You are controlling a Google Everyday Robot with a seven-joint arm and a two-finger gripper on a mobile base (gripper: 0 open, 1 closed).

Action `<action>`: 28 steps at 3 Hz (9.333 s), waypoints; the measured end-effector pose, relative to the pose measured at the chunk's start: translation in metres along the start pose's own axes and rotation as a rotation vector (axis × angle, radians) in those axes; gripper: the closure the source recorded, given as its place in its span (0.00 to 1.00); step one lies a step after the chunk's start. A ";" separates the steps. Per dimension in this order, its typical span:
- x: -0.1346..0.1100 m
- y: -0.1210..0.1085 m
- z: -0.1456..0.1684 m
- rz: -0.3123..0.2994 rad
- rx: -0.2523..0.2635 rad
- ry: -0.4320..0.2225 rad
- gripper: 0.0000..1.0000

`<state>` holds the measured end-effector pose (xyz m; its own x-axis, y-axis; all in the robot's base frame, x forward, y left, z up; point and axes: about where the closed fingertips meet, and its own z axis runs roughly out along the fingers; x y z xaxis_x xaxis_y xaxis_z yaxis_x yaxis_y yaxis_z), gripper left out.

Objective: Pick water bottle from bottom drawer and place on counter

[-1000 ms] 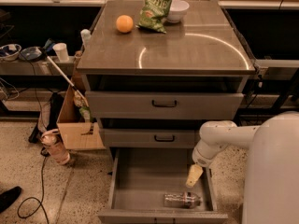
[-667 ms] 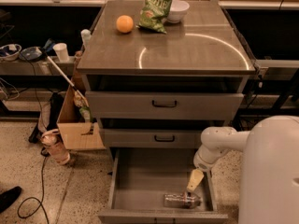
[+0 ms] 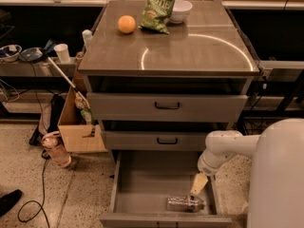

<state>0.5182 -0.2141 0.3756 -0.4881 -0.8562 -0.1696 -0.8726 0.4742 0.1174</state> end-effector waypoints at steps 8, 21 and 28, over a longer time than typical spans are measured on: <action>0.012 0.033 0.169 0.034 -0.130 -0.067 0.00; -0.009 -0.010 0.267 0.041 -0.146 -0.056 1.00; -0.037 0.046 0.061 -0.112 -0.157 -0.281 1.00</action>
Offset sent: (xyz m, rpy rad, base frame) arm -0.0313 0.0047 -0.0665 -0.0008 0.0334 -0.0375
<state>0.4954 -0.1481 0.3276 -0.3947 -0.8010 -0.4501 -0.9181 0.3238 0.2287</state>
